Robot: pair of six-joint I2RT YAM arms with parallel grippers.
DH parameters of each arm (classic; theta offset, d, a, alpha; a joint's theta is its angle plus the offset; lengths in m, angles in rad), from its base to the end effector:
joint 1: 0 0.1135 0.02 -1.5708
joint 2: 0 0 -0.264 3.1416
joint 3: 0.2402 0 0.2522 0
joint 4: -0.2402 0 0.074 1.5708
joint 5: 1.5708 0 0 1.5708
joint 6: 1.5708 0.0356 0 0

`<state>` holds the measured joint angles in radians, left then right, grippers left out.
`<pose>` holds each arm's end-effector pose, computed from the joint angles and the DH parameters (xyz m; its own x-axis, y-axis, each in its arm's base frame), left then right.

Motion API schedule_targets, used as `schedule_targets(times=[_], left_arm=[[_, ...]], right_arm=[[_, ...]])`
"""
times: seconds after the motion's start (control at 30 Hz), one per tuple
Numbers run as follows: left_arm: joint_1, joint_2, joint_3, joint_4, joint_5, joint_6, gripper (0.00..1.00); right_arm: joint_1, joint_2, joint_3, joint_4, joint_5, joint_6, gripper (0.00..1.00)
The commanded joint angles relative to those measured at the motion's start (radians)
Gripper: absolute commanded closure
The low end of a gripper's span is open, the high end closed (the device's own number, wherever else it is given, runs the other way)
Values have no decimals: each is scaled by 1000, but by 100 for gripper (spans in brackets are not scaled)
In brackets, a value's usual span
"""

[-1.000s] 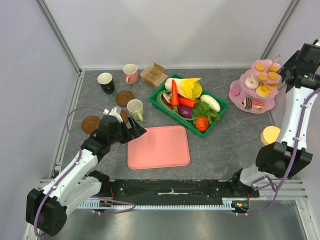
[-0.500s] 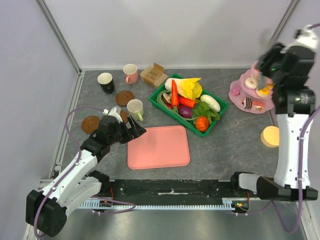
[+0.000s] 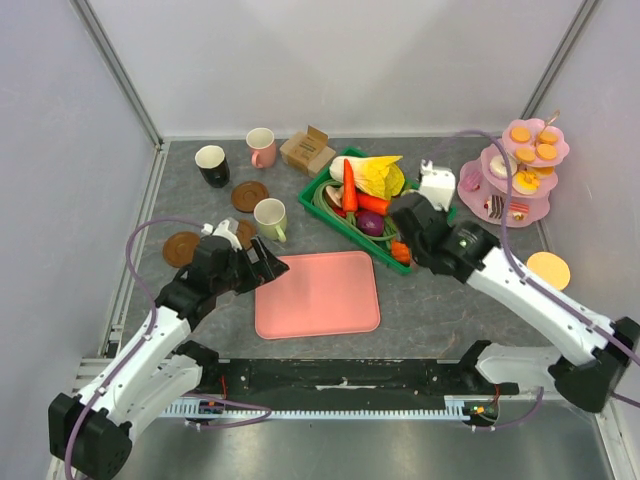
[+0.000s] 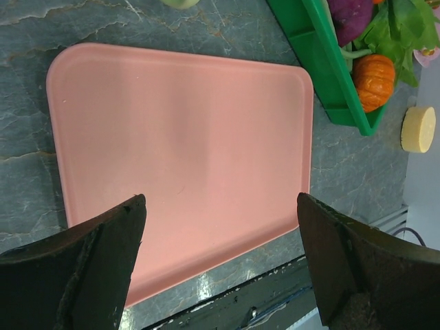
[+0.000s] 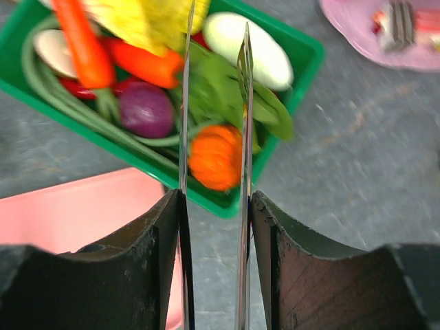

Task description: Serve the afternoon tea

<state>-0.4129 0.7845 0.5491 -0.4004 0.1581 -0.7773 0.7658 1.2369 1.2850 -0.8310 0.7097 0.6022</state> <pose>0.1564 -0.0746 0.2364 -0.7470 -0.4289 -0.5080 -0.0163 0.7757 -0.6310 0.1940 0.1544 0.3634 -0.5282 0.0882 -0.8445 0.1291 0.9914 0.0228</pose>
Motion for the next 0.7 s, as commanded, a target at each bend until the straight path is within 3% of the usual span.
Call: schedule_targets(times=[0.0,0.4,0.67], left_arm=[[-1,-30,34,-46,-22,-17,4],[-3,-83,25,-115,-25,-46,4],[-3,-99,18,-137,-14,-69,4]], right_arm=[[23,-226,-169,-85,282,327,48],[21,-416,-561,-16,303,465,47],[-36,-277,-653,85,251,421,42]])
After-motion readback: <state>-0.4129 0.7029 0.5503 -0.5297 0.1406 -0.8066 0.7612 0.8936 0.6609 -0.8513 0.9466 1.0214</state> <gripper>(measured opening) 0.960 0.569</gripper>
